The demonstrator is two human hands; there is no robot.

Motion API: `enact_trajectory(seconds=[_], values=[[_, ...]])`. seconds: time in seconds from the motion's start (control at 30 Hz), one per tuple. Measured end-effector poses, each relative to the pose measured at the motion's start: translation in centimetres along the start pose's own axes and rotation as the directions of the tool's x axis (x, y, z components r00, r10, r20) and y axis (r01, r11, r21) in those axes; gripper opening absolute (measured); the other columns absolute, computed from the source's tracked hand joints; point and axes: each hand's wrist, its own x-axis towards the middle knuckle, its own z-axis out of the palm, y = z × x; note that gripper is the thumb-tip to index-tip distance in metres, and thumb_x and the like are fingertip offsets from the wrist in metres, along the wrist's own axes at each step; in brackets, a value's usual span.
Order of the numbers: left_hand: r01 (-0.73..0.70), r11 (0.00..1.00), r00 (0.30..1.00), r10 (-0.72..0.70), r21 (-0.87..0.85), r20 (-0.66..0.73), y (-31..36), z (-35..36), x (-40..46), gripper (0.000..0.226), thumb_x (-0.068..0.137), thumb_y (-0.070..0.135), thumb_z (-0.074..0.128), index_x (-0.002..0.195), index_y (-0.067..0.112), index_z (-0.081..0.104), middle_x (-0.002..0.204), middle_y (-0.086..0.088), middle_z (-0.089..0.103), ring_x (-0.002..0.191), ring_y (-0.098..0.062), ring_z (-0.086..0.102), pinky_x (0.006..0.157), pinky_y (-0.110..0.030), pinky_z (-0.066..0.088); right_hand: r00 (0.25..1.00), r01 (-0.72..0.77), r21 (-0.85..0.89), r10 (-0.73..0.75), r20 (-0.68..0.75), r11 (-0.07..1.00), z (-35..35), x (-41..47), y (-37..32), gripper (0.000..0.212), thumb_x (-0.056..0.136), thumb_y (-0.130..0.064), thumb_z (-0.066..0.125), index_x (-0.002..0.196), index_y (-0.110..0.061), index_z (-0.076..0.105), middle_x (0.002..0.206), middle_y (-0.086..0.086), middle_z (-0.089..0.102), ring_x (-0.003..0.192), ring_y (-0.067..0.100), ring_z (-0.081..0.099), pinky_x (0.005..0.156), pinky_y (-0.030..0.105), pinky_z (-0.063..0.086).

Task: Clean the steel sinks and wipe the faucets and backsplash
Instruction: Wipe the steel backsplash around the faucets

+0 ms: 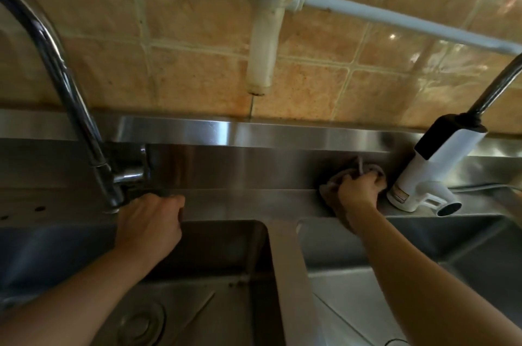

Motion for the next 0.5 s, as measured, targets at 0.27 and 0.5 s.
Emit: enact_trajectory(seconds=[0.27, 0.5], values=[[-0.075, 0.924, 0.994, 0.099, -0.375, 0.044, -4.0, 0.5, -0.8, 0.036, 0.09, 0.009, 0.053, 0.121, 0.027, 0.062, 0.123, 0.001, 0.063, 0.113, -0.018, 0.058, 0.093, -0.03, 0.046, 0.947, 0.243, 0.128, -0.263, 0.185, 0.962, 10.4, -13.8, -5.9, 0.079, 0.092, 0.004, 0.042, 0.149, -0.001, -0.013, 0.153, 0.017, -0.028, 0.144, 0.033, -0.017, 0.12, 0.038, 0.005], [-0.083, 0.891, 0.995, 0.099, -0.446, 0.014, -9.4, 1.3, -3.0, 0.049, 0.087, 0.005, 0.055, 0.131, 0.026, 0.056, 0.141, 0.005, 0.048, 0.13, -0.013, 0.043, 0.107, -0.031, 0.038, 0.943, 0.33, 0.017, -0.329, -0.054, 0.944, 8.4, -9.7, -5.0, 0.081, 0.089, 0.003, 0.044, 0.153, -0.016, -0.004, 0.157, 0.004, -0.025, 0.146, 0.029, -0.01, 0.117, 0.053, 0.012]])
